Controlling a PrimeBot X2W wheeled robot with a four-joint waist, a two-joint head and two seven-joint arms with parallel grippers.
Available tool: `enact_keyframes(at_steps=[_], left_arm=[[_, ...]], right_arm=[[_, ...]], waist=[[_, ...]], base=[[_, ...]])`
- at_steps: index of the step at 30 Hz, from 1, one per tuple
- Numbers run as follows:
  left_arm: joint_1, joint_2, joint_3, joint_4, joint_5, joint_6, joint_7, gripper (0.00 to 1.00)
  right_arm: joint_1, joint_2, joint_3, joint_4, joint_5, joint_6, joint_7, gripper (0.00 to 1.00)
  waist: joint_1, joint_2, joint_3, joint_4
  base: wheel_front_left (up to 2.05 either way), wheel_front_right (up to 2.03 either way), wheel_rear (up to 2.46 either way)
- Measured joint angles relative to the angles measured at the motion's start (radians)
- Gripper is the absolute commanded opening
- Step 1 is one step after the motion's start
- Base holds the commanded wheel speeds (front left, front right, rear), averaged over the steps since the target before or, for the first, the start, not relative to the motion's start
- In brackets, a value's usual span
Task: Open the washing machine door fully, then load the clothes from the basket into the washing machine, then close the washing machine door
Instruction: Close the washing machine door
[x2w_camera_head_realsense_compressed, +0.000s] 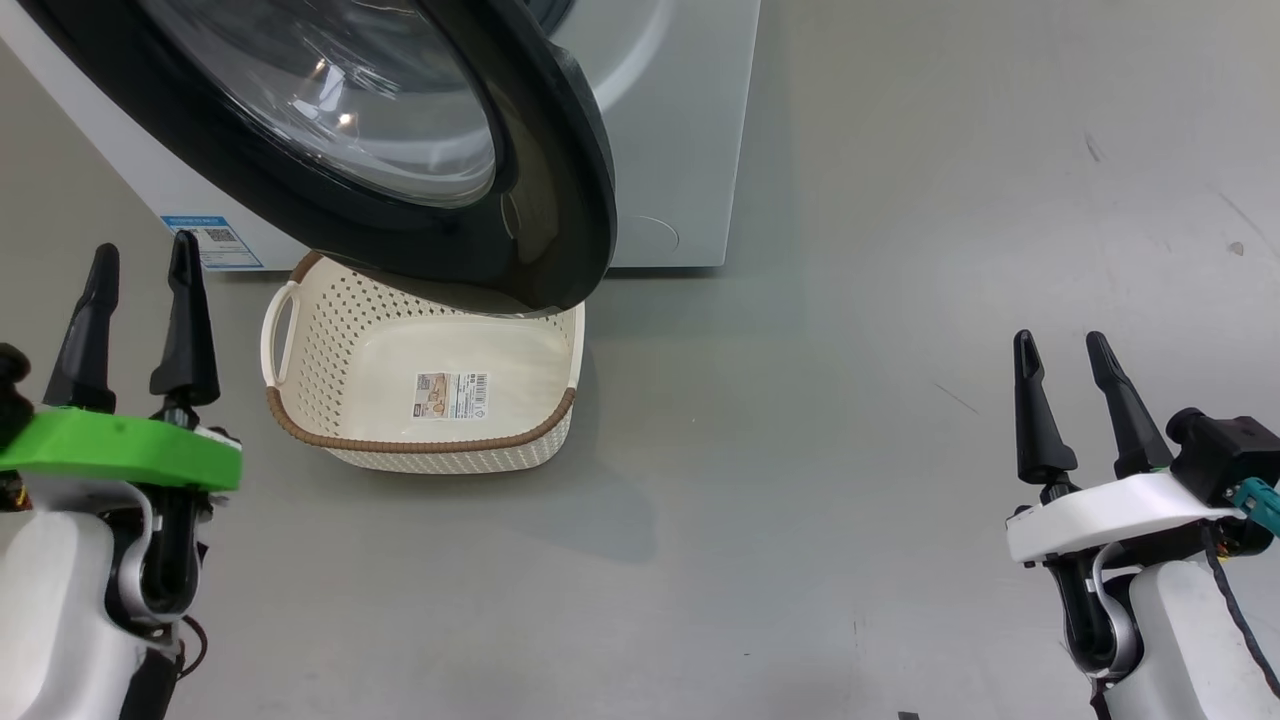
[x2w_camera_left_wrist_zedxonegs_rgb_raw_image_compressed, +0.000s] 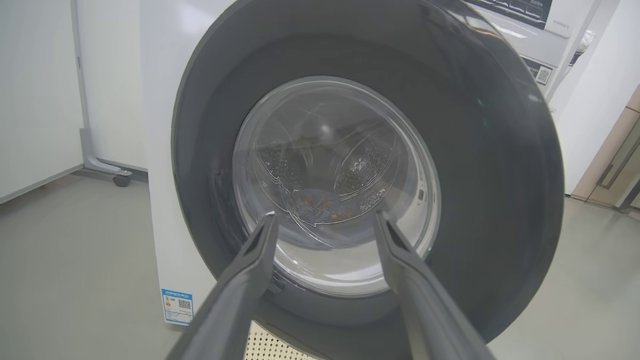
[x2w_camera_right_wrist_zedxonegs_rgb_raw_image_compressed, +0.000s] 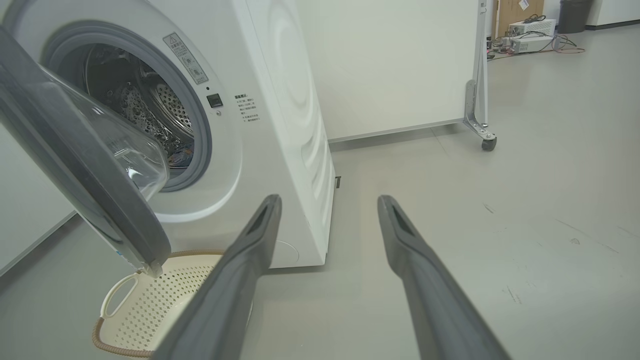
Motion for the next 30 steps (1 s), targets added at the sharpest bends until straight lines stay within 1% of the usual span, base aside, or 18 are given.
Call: enact_keyframes(at_steps=[3,9,13,15,17,24,28,30], left_arm=[[0.011,0.021,-0.029,0.037,0.076,-0.003,-0.033,1.00],[0.037,0.027,-0.050,0.091,0.196,0.000,-0.048,1.00],[0.039,0.026,-0.047,0.112,0.258,0.036,-0.056,1.00],[0.043,0.013,-0.038,0.116,0.272,0.057,-0.057,1.00],[0.057,0.006,-0.036,0.130,0.289,0.064,-0.057,1.00],[0.109,-0.047,-0.024,0.137,0.329,0.117,-0.056,1.00],[0.117,-0.068,-0.004,0.105,0.364,0.140,-0.057,1.00],[0.125,-0.079,-0.003,0.103,0.372,0.143,-0.056,1.00]], right_arm=[[0.000,-0.001,0.000,0.000,0.000,0.000,0.000,1.00],[0.000,-0.001,0.000,0.000,-0.006,0.000,0.000,1.00],[0.000,-0.001,0.000,0.000,-0.009,0.000,0.000,1.00],[0.000,0.000,0.000,-0.001,-0.009,0.000,0.000,1.00],[0.000,0.000,0.000,-0.002,-0.009,0.000,0.000,1.00],[0.000,0.000,-0.001,-0.008,-0.016,0.000,0.000,1.00],[0.000,0.000,-0.002,-0.012,-0.021,0.000,0.000,1.00],[0.000,0.000,-0.002,-0.011,-0.027,0.000,0.000,1.00]], waist=[[0.0000,0.0000,-0.001,0.000],[0.0000,0.0000,-0.002,-0.002],[0.0000,0.0000,-0.001,-0.003],[0.0000,0.0000,-0.001,-0.003],[0.0001,0.0000,-0.001,-0.005],[0.0000,0.0000,-0.005,-0.009],[0.0000,0.0000,-0.006,-0.011],[0.0000,0.0000,-0.011,-0.012]], base=[[0.00,0.00,0.00],[0.00,0.00,0.00],[0.00,0.00,0.00],[0.00,0.00,0.00],[0.00,0.00,0.00],[0.00,0.00,0.00],[0.00,0.00,0.00],[0.00,0.00,0.00]])
